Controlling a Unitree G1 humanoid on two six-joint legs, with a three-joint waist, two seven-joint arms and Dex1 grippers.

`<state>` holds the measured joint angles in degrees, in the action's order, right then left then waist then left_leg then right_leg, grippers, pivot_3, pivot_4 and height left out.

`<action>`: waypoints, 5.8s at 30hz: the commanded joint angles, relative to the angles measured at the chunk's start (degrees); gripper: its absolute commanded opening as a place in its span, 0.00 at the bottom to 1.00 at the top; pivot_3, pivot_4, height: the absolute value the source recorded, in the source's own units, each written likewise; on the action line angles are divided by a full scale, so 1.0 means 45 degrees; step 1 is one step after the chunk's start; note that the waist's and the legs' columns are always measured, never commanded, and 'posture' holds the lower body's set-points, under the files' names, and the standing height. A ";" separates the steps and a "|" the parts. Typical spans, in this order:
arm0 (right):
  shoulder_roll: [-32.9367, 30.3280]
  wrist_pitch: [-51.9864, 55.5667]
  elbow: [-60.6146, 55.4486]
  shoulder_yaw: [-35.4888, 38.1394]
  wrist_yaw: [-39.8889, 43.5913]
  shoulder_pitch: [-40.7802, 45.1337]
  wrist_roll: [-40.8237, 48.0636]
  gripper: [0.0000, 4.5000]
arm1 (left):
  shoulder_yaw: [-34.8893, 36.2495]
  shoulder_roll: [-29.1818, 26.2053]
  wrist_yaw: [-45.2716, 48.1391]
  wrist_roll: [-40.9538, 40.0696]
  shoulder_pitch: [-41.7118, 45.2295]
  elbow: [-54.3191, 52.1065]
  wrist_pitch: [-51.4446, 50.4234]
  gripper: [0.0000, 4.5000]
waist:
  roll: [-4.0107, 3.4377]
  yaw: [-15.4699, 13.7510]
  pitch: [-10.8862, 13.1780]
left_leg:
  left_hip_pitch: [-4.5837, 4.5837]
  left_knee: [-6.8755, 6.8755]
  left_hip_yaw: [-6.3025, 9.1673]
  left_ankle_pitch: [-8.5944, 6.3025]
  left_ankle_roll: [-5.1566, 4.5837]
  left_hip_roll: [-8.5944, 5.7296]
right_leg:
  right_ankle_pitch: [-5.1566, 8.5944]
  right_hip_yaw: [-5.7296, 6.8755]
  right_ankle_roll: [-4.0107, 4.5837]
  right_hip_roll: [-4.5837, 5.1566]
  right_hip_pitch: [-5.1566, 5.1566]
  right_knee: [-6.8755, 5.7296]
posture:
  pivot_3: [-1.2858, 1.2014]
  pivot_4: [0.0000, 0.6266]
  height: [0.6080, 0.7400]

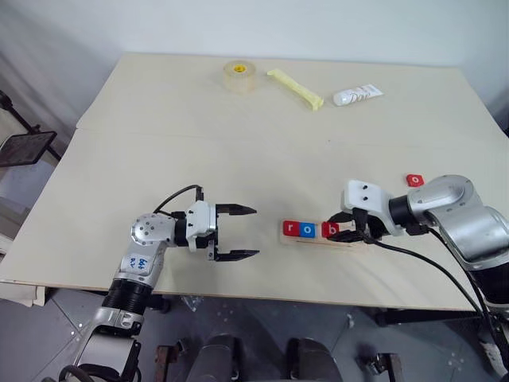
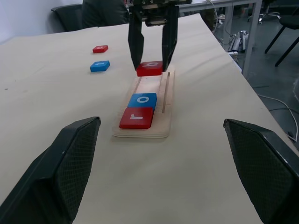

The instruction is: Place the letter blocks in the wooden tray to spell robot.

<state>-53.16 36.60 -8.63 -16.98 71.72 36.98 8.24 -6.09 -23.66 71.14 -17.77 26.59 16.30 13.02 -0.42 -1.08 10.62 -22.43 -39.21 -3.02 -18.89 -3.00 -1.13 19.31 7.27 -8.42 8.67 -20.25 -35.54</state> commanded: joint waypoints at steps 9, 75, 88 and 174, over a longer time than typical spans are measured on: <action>0.0383 -0.0394 0.0541 -0.0506 0.0007 0.0503 -0.0653 0.32 | 0.0003 -0.0051 -0.0373 -0.0003 -0.0399 -0.0888 0.0039 1.00 | 0.0000 -0.0016 0.0000 | -0.0002 0.0001 0.0007 0.0000 0.0000 -0.0001 | 0.0000 0.0007 0.0000 -0.0001 0.0000 -0.0002 | 0.52 0.24 1.00; 0.1290 -0.3481 0.1721 1.4306 -0.2215 -1.0411 0.5335 0.99 | -0.0151 0.0616 0.0153 0.0319 0.1205 0.1583 0.0712 1.00 | 0.0011 -0.0089 0.0003 | 0.0051 0.0020 0.0027 -0.0001 -0.0004 0.0010 | -0.0001 0.0043 -0.0003 -0.0016 0.0129 0.0121 | 0.52 0.24 1.00; 0.1335 -0.3323 0.1415 1.4103 -0.2676 -1.0685 0.5742 0.99 | -0.0149 0.0602 0.0200 0.0315 0.1135 0.1486 0.0734 1.00 | 0.0011 -0.0093 0.0003 | 0.0052 0.0020 0.0038 -0.0001 -0.0005 0.0005 | -0.0001 0.0050 -0.0003 -0.0014 0.0137 0.0122 | 0.52 0.24 1.00; 0.7436 0.1821 -0.5902 0.9503 -1.4753 -0.9619 0.4293 0.32 | 0.0156 -0.0037 0.0105 -0.0102 0.0476 0.0112 0.0120 1.00 | -0.0059 -0.0038 -0.0010 | 0.0031 0.0029 0.0120 0.0006 0.0008 -0.0019 | -0.0004 0.0028 -0.0008 -0.0024 0.0122 0.0091 | 0.52 0.24 1.00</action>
<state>-19.89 45.26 -33.51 24.92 5.99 -6.04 27.28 -6.68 -23.66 71.35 -16.66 27.66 16.98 13.05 -0.69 -1.25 10.58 -22.29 -39.08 -2.49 -18.86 -2.97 -1.22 19.29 7.40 -8.45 8.57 -19.70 -35.13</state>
